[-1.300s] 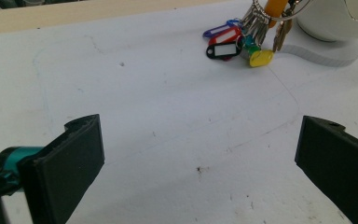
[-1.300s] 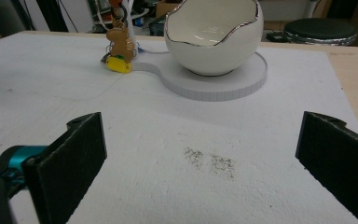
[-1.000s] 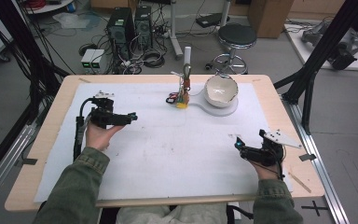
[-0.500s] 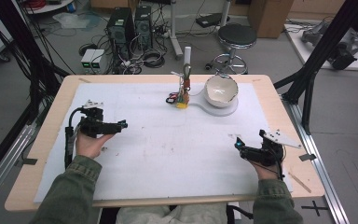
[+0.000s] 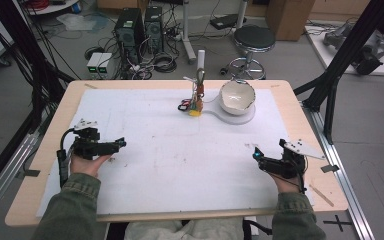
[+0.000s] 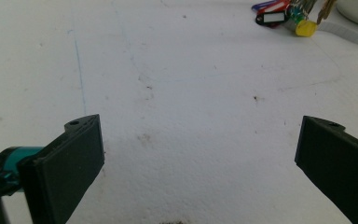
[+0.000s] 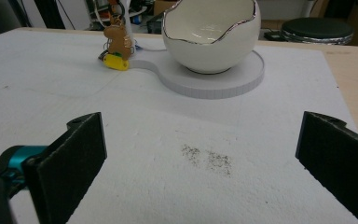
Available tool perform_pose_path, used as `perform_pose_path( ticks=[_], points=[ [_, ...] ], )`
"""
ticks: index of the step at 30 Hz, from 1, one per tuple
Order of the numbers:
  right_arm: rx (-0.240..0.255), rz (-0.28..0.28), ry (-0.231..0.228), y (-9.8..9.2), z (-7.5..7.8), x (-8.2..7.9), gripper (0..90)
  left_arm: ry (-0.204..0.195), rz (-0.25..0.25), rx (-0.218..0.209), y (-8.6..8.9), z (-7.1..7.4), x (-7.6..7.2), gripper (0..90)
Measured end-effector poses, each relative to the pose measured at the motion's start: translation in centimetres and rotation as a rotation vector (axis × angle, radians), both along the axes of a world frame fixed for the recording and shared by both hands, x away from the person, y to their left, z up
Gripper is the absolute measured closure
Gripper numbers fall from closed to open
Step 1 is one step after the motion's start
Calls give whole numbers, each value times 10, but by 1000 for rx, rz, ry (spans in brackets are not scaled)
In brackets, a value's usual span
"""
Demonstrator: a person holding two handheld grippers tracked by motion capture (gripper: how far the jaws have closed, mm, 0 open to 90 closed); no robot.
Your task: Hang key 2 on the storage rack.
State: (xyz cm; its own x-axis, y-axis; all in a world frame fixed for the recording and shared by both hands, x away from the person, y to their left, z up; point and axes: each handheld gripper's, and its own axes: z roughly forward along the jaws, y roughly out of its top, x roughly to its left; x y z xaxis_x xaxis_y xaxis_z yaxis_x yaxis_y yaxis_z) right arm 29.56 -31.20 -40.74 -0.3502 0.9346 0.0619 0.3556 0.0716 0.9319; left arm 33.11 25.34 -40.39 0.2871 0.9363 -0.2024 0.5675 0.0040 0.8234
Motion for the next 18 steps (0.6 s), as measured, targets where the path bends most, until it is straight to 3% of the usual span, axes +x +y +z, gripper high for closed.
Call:
perform_pose_path(
  ticks=[5, 11, 18],
  points=[
    [3, 8, -2, 0, 1, 0, 9, -76, 13, -7, 10, -2, -17, 16],
    [9, 15, -4, -1, 1, 0, 9, -72, 26, -9, 16, -6, -24, 16],
    [1, 25, -4, 0, -1, 2, 9, -71, 28, 4, 15, -9, -21, 16]
  ],
)
